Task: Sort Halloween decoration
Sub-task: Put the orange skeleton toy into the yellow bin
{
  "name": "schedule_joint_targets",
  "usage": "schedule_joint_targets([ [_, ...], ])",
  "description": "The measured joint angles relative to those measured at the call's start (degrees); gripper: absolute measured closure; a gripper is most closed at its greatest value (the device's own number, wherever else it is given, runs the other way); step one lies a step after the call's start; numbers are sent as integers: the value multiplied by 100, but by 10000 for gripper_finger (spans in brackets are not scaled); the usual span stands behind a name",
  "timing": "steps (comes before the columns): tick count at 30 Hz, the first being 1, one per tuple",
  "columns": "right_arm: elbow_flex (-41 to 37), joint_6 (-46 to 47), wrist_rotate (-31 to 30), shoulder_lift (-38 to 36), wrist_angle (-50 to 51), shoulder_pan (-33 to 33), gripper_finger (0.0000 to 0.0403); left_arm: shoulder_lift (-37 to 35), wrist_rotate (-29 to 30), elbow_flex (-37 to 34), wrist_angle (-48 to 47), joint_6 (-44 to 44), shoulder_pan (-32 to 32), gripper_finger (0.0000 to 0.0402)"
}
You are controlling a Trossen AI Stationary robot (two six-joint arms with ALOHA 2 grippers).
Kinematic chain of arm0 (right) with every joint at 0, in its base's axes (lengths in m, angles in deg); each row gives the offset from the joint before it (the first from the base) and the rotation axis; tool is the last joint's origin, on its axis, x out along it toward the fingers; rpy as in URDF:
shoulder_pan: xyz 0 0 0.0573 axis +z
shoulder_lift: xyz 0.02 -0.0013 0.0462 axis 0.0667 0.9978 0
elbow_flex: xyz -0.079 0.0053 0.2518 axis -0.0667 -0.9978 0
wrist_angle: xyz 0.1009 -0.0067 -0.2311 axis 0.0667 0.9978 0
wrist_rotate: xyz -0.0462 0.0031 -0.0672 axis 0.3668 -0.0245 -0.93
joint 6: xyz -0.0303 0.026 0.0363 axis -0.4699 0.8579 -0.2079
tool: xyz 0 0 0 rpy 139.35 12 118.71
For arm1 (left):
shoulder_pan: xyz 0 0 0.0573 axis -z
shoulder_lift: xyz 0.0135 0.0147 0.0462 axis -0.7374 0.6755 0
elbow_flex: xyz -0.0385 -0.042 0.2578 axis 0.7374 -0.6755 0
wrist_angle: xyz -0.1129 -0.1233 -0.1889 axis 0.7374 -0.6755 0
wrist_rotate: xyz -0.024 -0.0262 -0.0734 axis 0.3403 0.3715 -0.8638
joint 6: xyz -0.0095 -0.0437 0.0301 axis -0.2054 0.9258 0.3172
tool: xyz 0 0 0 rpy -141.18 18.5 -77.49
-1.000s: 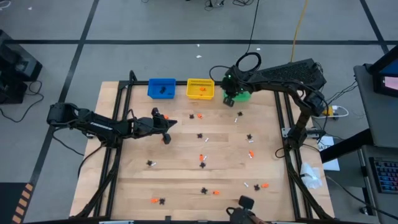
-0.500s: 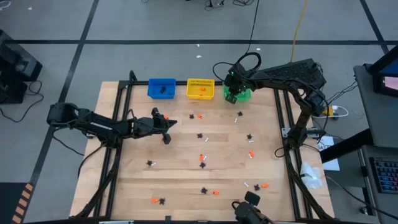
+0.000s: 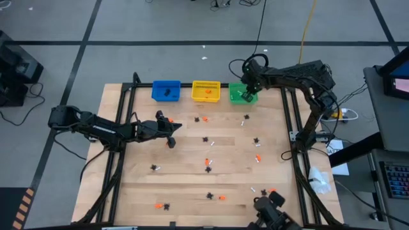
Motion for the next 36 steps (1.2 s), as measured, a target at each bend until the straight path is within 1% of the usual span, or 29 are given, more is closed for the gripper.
schedule_joint_targets([
  [8,0,27,-21,0,160,-121,403,0,0,0,0,2,1,402],
  [12,0,114,-313,0,180,-132,403,0,0,0,0,4,1,402],
  [25,0,433,-315,-45,306,-132,403,0,0,0,0,4,1,402],
  [28,-2,433,-312,-239,203,-126,403,0,-8,1,0,4,1,402],
  [33,-2,397,-275,-880,3,8,403,0,-316,140,-52,7,1,402],
  [36,-32,270,-271,-1285,-155,226,403,0,-341,317,-441,-4,0,402],
])
